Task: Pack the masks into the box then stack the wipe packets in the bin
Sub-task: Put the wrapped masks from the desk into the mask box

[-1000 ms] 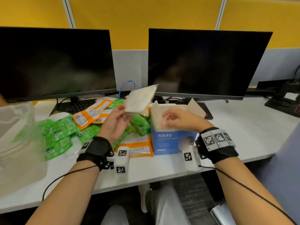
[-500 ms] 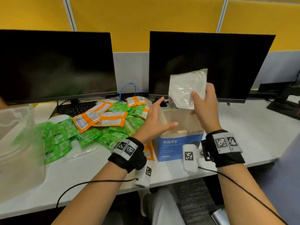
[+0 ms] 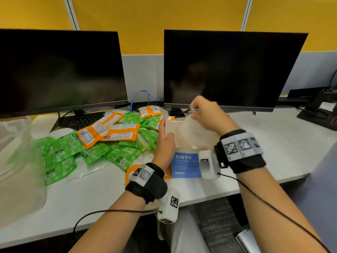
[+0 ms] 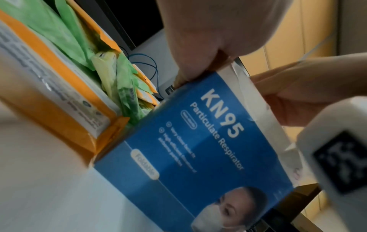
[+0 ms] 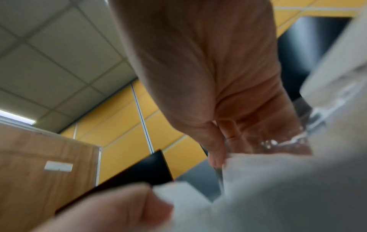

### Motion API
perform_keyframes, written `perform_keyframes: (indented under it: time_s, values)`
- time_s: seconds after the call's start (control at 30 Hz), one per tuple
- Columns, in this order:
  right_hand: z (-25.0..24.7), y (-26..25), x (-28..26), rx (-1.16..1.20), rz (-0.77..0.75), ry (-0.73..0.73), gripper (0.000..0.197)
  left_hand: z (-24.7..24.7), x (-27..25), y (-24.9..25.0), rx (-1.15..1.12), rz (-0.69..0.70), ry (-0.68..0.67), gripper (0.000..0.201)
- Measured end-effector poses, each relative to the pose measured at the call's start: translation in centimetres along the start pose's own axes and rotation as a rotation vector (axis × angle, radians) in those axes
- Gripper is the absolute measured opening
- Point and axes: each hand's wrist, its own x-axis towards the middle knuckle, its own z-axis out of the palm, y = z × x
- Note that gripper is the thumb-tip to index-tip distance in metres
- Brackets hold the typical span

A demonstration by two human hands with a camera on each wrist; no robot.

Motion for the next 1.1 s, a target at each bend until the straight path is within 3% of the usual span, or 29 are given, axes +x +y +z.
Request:
perform_keyframes:
  time_s: [0.13, 0.2, 0.37, 0.47, 0.57, 0.67, 0.73, 0.8, 0.9, 1.0, 1.1]
  values:
    - [4.2, 0.7, -0.1, -0.179, 0.090, -0.353, 0.051, 0.1, 0.0, -0.2, 0.006, 0.015, -0.012, 0.062]
    - [5.1, 1.3, -0.3, -0.333, 0.122, -0.472, 0.052, 0.0, 0.0, -0.3, 0.024, 0.035, -0.004, 0.062]
    - [4.3, 2.4, 0.8, -0.396, 0.165, -0.354, 0.034, 0.0, 0.6, -1.5, -0.049, -0.014, -0.018, 0.061]
    - [5.0, 1.3, 0.6, -0.308, 0.110, -0.452, 0.030, 0.5, 0.4, -2.2, -0.111, -0.095, -0.008, 0.056]
    - [6.3, 0.0, -0.4, -0.136, 0.047, -0.526, 0.037, 0.9, 0.3, -2.5, -0.159, -0.194, 0.014, 0.045]
    - [6.5, 0.3, -0.5, -0.028, 0.097, -0.521, 0.042, 0.6, -0.1, -2.3, -0.259, -0.247, -0.060, 0.032]
    - [5.7, 0.5, -0.8, 0.093, 0.125, -0.501, 0.054, 0.1, -0.4, -1.9, -0.293, -0.216, -0.130, 0.039]
    - [5.3, 0.5, -0.8, 0.234, 0.148, -0.382, 0.064, -0.1, -0.7, -1.8, -0.312, -0.166, -0.196, 0.052]
    - [5.7, 0.0, -1.0, 0.373, 0.131, -0.303, 0.071, 0.2, -0.7, -2.3, -0.326, -0.184, -0.246, 0.060]
    - [6.3, 0.4, -0.5, 0.272, 0.101, -0.296, 0.085, 0.2, -0.5, -2.9, -0.116, -0.222, -0.285, 0.055]
    - [5.7, 1.7, -0.3, 0.080, 0.121, -0.232, 0.086, -2.1, 0.4, -4.5, 0.520, -0.039, -0.339, 0.044]
